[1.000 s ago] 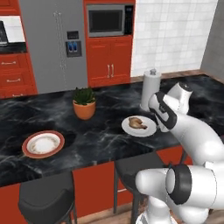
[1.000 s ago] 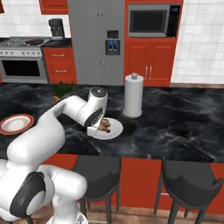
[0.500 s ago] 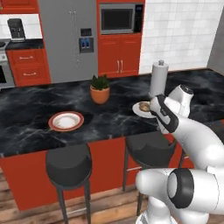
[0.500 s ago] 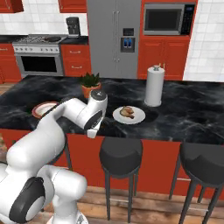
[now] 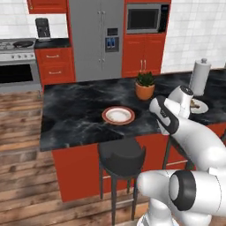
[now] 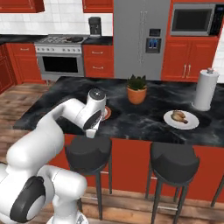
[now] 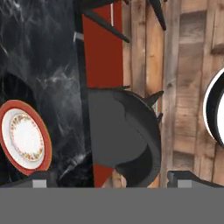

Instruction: Take the chicken drumsticks from the pan and place one on each plate on the dining counter.

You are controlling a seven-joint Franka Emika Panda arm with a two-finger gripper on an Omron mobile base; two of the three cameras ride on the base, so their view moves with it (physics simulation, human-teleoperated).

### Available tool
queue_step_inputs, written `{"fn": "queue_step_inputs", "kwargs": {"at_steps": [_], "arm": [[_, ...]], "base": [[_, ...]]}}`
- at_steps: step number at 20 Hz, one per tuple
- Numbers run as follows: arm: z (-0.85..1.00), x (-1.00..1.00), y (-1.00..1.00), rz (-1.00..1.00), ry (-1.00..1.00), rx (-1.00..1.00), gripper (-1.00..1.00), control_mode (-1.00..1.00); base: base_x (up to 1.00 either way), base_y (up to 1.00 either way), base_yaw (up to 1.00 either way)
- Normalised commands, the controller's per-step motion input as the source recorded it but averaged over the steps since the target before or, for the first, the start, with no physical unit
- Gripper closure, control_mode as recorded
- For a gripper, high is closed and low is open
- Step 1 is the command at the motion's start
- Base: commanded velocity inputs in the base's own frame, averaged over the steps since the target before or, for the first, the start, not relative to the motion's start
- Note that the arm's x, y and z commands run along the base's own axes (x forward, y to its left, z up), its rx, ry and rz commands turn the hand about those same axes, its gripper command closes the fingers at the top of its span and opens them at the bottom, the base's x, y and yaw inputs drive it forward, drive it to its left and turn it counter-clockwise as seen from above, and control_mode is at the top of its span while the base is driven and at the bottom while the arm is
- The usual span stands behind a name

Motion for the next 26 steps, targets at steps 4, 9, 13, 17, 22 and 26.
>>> {"fn": "queue_step_inputs", "kwargs": {"at_steps": [4, 9, 13, 17, 22, 26], "arm": [[0.0, 0.0, 0.0, 0.0, 0.0, 0.0, -1.0, 1.0], [0.0, 0.0, 0.0, 0.0, 0.0, 0.0, -1.0, 1.0], [0.0, 0.0, 0.0, 0.0, 0.0, 0.0, -1.0, 1.0], [0.0, 0.0, 0.0, 0.0, 0.0, 0.0, -1.0, 1.0], [0.0, 0.0, 0.0, 0.0, 0.0, 0.0, -1.0, 1.0], [0.0, 0.0, 0.0, 0.0, 0.0, 0.0, -1.0, 1.0]], "base": [[0.06, 1.0, -0.01], [0.35, 1.0, -0.1], [0.56, 1.0, -0.13], [0.59, 1.0, -0.15], [0.51, 1.0, -0.16], [0.4, 1.0, -0.18]]}}
